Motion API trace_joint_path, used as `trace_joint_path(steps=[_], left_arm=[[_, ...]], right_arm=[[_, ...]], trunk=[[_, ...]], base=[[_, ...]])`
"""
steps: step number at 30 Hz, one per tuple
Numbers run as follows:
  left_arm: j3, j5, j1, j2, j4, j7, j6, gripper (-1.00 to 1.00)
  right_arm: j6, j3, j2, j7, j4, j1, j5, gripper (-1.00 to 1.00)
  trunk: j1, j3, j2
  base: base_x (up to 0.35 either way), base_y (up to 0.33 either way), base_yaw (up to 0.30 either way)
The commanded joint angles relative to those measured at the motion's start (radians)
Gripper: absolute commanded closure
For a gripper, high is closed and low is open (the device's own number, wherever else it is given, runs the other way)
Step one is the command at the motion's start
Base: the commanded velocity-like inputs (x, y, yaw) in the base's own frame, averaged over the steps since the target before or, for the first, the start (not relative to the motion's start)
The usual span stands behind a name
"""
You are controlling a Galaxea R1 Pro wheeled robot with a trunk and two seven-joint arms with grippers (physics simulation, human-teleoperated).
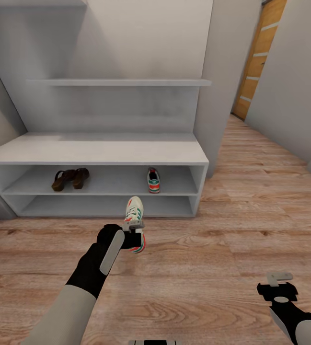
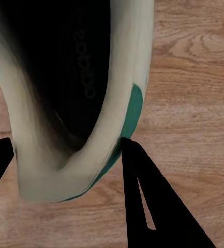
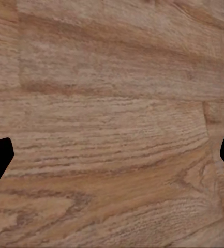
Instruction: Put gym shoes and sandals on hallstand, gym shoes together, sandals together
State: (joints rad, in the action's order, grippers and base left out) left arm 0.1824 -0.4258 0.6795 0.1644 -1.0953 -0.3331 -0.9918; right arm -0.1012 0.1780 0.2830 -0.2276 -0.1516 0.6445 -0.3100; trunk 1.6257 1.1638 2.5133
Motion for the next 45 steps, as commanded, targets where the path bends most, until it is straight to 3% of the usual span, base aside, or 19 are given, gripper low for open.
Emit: trace_joint_path(steps=[1, 15, 17, 23, 45], left_arm=[[0.0, 0.003, 0.0, 0.0, 0.0, 0.002, -0.001, 1.0], [0.0, 0.014, 0.0, -0.001, -0.006, -0.009, -0.001, 1.0], [0.0, 0.037, 0.0, -0.001, -0.007, -0.049, -0.001, 1.0], [0.001, 0.053, 0.0, 0.0, -0.009, -0.113, -0.002, 1.0], [0.006, 0.055, 0.0, 0.0, -0.044, -0.127, -0.002, 1.0]], right_arm=[[0.0, 0.0, 0.0, -0.004, 0.0, 0.0, 0.0, -1.0], [0.0, 0.0, -0.001, -0.018, 0.0, 0.0, 0.0, -1.0], [0.0, 0.0, -0.001, -0.018, 0.0, 0.0, 0.0, -1.0], [0.0, 0.0, -0.001, -0.018, 0.0, 0.0, 0.0, -1.0], [0.001, -0.002, -0.001, -0.018, 0.0, 0.0, 0.0, -1.0]], trunk=[[0.0, 0.0, 0.0], [0.0, 0.0, 0.0], [0.0, 0.0, 0.0], [0.0, 0.0, 0.0], [0.0, 0.0, 0.0]], base=[[0.048, 0.0, 0.0], [0.05, 0.0, 0.0], [0.015, 0.0, 0.0], [0.005, 0.0, 0.0], [0.058, 0.0, 0.0]])
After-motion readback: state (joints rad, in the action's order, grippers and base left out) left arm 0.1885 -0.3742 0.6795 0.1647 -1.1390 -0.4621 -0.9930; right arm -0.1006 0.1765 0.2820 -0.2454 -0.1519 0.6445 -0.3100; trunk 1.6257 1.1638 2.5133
